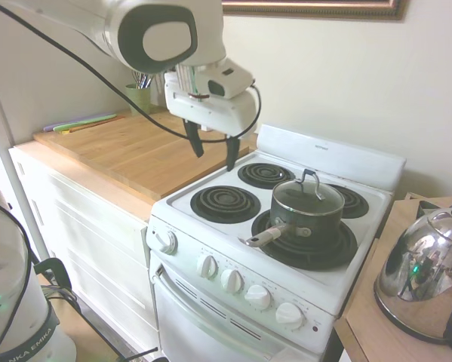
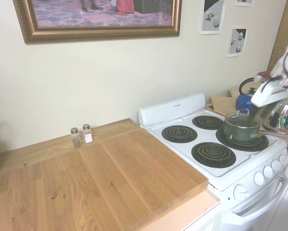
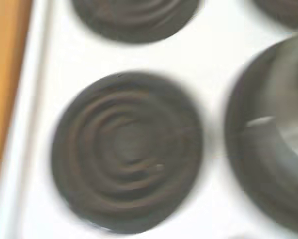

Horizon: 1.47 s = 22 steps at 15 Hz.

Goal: Uncover the lid of the pot

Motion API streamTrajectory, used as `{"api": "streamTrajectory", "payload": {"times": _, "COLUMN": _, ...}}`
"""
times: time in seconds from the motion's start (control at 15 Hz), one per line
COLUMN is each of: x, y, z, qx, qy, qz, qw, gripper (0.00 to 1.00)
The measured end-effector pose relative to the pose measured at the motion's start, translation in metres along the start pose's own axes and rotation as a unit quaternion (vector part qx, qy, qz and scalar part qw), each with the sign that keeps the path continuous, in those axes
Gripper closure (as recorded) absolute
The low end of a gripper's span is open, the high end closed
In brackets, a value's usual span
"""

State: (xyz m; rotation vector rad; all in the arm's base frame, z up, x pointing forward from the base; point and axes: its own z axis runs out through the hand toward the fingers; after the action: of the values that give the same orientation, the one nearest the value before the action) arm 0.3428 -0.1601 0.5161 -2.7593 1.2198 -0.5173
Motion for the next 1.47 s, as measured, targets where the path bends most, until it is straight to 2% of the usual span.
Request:
{"api": "streamTrajectory", "payload": {"times": 0.07, "x": 0.014, "y": 0.011, "z": -0.005, "qx": -0.001, "qy": 0.012, "qz": -0.015, "qw": 0.9998, "gripper": 0.0}}
{"api": "streamTrajectory", "payload": {"times": 0.2, "x": 0.043, "y": 0.024, "z": 0.001, "qx": -0.008, "qy": 0.016, "qz": -0.069, "qw": 0.9975, "gripper": 0.0}}
{"api": "streamTrajectory", "payload": {"times": 0.33, "x": 0.078, "y": 0.033, "z": 0.022, "qx": -0.018, "qy": 0.012, "qz": -0.127, "qw": 0.9916, "gripper": 0.0}}
{"api": "streamTrajectory", "payload": {"times": 0.47, "x": 0.108, "y": 0.033, "z": 0.045, "qx": -0.015, "qy": 0.01, "qz": -0.186, "qw": 0.9823, "gripper": 0.0}}
{"api": "streamTrajectory", "payload": {"times": 0.67, "x": 0.134, "y": 0.021, "z": 0.068, "qx": 0.02, "qy": 0.009, "qz": -0.258, "qw": 0.9659, "gripper": 0.0}}
{"api": "streamTrajectory", "payload": {"times": 0.73, "x": 0.14, "y": 0.017, "z": 0.072, "qx": 0.024, "qy": 0.005, "qz": -0.271, "qw": 0.9623, "gripper": 1.0}}
{"api": "streamTrajectory", "payload": {"times": 0.93, "x": 0.149, "y": 0.014, "z": 0.087, "qx": 0.024, "qy": -0.014, "qz": -0.29, "qw": 0.9565, "gripper": 1.0}}
{"api": "streamTrajectory", "payload": {"times": 1.2, "x": 0.153, "y": 0.015, "z": 0.1, "qx": 0.022, "qy": -0.023, "qz": -0.298, "qw": 0.9541, "gripper": 1.0}}
{"api": "streamTrajectory", "payload": {"times": 1.47, "x": 0.156, "y": 0.015, "z": 0.103, "qx": 0.026, "qy": -0.016, "qz": -0.308, "qw": 0.951, "gripper": 1.0}}
